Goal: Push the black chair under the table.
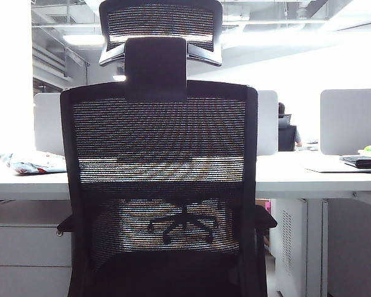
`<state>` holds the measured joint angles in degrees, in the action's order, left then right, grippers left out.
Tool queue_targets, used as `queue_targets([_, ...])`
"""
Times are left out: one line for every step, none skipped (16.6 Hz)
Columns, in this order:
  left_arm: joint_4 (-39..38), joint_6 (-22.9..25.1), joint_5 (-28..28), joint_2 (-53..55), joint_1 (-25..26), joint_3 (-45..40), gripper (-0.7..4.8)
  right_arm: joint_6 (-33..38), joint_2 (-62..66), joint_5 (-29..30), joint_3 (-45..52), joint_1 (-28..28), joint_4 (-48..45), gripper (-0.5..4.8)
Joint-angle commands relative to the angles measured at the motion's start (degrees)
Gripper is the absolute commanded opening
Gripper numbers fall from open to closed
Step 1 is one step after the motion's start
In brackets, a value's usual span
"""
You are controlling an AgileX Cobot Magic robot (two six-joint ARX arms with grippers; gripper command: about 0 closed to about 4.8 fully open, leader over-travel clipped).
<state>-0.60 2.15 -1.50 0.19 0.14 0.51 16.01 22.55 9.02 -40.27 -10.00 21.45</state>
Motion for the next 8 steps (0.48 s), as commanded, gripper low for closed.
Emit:
queue_targets([1.11, 0.44, 0.22, 0.07, 0.00, 0.00, -0.05, -1.27, -3.93, -0.13, 4.22, 5.99, 1.92, -0.05])
queue_targets([1.09, 0.44, 0.20, 0.07, 0.00, 0.00, -0.05, -1.25, -5.66, -0.11, 6.88, 8.44, 1.27, -0.05])
queue_targets([1.09, 0.44, 0.20, 0.04, 0.00, 0.00, -0.05, -1.25, -7.32, 0.00, 9.64, 10.56, -0.20, -0.05])
queue_targets([1.09, 0.44, 0.22, 0.04, 0.00, 0.00, -0.05, -1.22, -8.57, 0.02, 12.26, 12.24, -1.75, -0.05])
queue_targets([1.09, 0.44, 0.20, 0.04, 0.00, 0.00, -0.05, -1.22, -9.94, -0.02, 15.41, 13.92, -3.91, -0.05])
queue_targets([1.09, 0.44, 0.22, 0.04, 0.00, 0.00, -0.05, -1.20, -11.41, 0.00, 20.26, 15.72, -8.04, -0.05])
queue_targets([1.09, 0.44, 0.22, 0.04, 0.00, 0.00, -0.05, -1.22, -12.39, 0.02, 23.54, 16.22, -10.49, -0.05])
queue_targets([1.09, 0.44, 0.22, 0.04, 0.00, 0.00, -0.05, -1.27, -13.14, -0.17, 26.08, 16.22, -12.09, -0.05])
